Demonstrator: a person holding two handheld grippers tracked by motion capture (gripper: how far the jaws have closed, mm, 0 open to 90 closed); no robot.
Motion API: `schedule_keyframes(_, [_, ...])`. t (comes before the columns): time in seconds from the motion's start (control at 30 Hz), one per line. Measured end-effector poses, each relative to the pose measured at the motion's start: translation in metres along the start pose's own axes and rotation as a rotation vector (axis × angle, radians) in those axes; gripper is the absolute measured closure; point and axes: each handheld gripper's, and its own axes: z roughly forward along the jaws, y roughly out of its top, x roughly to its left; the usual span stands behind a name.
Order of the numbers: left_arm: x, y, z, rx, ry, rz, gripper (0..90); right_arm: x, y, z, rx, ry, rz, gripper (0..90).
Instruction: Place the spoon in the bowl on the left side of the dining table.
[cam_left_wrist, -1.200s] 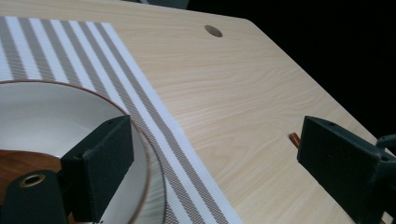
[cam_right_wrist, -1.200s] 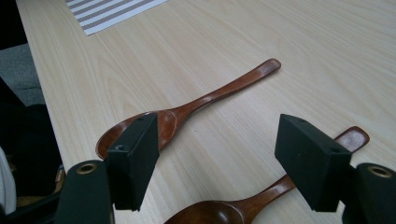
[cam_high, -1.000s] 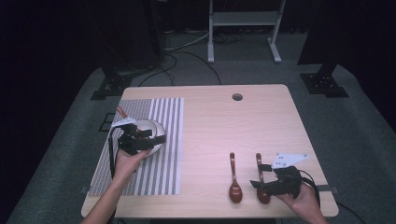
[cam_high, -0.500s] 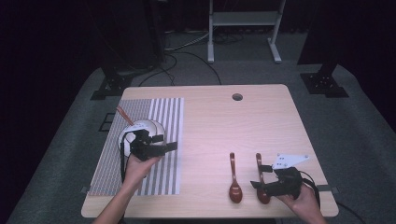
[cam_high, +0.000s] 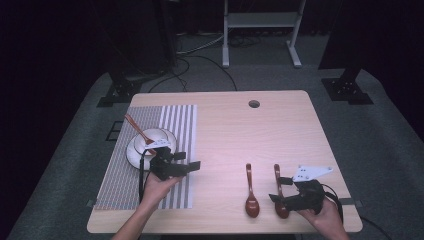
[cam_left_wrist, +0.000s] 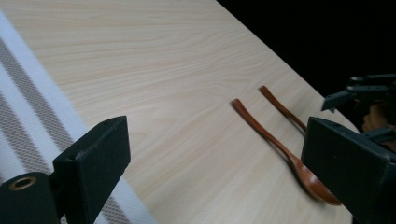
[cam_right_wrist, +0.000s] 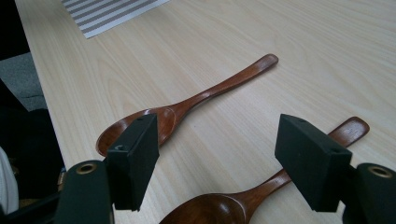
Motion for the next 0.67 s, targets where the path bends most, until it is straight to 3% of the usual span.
schedule_keyframes(0.23, [-0.012, -0.008, 0.009, 0.030, -0.025, 0.028, 7.0, 0.000, -0.004, -0.002, -0.019, -0.001, 0.013, 29.1])
schedule_keyframes(0.43, [-0.023, -0.012, 0.020, 0.067, -0.033, 0.085, 7.0, 0.000, -0.004, -0.002, -0.038, -0.004, 0.019, 29.0])
schedule_keyframes(0.57, [-0.026, -0.015, 0.024, 0.091, -0.029, 0.105, 7.0, 0.001, -0.005, -0.001, -0.033, -0.010, 0.020, 29.0])
schedule_keyframes(0.67, [-0.022, -0.016, 0.024, 0.101, -0.031, 0.096, 7.0, 0.000, -0.007, -0.001, -0.034, -0.010, 0.028, 29.0])
